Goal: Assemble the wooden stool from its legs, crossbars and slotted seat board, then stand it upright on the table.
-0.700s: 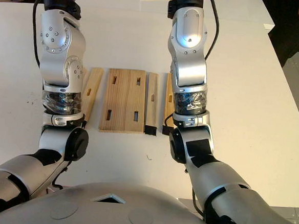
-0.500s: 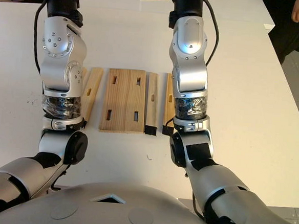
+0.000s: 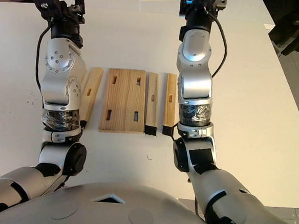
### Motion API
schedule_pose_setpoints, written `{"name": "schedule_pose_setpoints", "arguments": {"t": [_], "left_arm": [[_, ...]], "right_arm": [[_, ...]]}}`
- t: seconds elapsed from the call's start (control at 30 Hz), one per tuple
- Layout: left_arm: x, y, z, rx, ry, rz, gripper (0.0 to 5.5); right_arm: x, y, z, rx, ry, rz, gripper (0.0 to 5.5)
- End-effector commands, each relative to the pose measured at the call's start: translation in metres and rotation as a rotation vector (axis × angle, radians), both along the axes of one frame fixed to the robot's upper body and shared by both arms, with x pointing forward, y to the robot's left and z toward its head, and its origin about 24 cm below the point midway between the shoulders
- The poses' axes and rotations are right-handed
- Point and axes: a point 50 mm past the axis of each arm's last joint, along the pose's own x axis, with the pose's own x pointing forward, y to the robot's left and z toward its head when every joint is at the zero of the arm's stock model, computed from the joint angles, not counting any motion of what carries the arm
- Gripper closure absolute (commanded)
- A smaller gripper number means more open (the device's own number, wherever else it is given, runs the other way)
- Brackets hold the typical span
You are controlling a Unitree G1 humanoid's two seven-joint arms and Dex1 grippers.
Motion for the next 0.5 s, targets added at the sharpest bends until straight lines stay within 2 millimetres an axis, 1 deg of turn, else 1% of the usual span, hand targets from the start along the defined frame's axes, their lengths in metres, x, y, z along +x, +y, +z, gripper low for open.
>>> {"name": "schedule_pose_setpoints", "arguments": {"t": [0.03, 0.13, 0.27, 0.33, 0.4, 0.43, 0.5], "left_arm": [[0.002, -0.002, -0.011, 0.028, 0.108, 0.038, 2.15], [0.003, -0.007, -0.018, 0.057, 0.162, 0.001, 2.15], [0.004, -0.004, -0.014, 0.090, 0.152, 0.007, 2.15], [0.005, 0.003, -0.015, 0.064, 0.139, 0.024, 2.15], [0.002, 0.011, -0.023, 0.027, 0.132, 0.050, 2.15], [0.000, 0.012, -0.028, -0.005, 0.148, 0.053, 2.15], [-0.004, 0.010, -0.036, -0.087, 0.154, 0.000, 2.15]], "right_arm": [[-0.001, 0.005, -0.019, 0.034, 0.096, 0.067, 2.04], [-0.004, 0.016, -0.024, 0.110, 0.119, 0.198, 2.04], [-0.005, 0.021, -0.023, 0.153, 0.124, 0.235, 2.04], [-0.005, 0.023, -0.024, 0.152, 0.120, 0.250, 2.04], [-0.005, 0.025, -0.028, 0.126, 0.129, 0.265, 2.04], [-0.006, 0.026, -0.031, 0.122, 0.140, 0.275, 2.04], [-0.007, 0.027, -0.034, 0.120, 0.155, 0.297, 2.04]]}}
